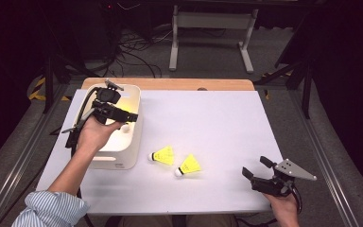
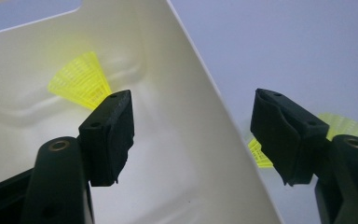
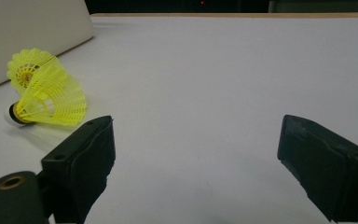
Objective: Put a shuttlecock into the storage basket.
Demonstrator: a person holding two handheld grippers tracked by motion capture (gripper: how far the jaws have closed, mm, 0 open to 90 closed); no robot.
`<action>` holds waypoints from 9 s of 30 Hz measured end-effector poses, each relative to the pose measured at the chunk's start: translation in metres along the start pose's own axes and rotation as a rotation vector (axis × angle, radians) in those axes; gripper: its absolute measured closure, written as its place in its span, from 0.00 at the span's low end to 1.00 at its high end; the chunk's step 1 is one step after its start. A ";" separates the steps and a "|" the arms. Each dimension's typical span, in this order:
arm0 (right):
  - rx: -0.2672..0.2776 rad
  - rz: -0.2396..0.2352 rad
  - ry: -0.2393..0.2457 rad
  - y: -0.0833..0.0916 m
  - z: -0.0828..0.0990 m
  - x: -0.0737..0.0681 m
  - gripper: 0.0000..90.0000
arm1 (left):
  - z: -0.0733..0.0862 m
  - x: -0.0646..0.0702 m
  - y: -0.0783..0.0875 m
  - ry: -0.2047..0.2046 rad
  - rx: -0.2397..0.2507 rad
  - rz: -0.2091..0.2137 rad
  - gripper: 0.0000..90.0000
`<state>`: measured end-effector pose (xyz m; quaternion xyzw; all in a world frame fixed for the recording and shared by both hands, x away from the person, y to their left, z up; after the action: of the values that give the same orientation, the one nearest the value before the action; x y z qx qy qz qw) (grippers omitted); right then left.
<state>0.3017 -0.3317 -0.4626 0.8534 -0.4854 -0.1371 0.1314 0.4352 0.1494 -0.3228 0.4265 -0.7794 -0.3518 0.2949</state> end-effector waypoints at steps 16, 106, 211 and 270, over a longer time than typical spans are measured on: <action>0.000 -0.001 -0.001 0.000 0.000 0.000 0.13 | 0.002 0.016 0.004 -0.048 0.006 0.022 0.35; 0.006 -0.008 -0.003 -0.001 -0.001 -0.001 0.13 | 0.013 0.100 -0.024 -0.197 -0.033 0.112 0.38; 0.005 -0.011 0.000 -0.001 -0.001 -0.001 0.13 | 0.041 0.109 -0.112 -0.153 -0.224 0.035 0.54; 0.006 -0.017 -0.001 -0.001 -0.001 -0.002 0.13 | 0.034 0.120 -0.098 -0.255 -0.188 -0.045 1.00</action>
<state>0.3018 -0.3296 -0.4614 0.8578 -0.4786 -0.1373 0.1272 0.3989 0.0166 -0.4020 0.3662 -0.7643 -0.4810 0.2243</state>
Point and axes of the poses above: each handheld gripper's, and its own axes: y roughly backward along the jaws, z roughly out of its underside, x roughly to its right, the point moved 2 cm from there along -y, roughly forward along the jaws, and after that the axes turned 1 degree about x, right-handed, at the moved point
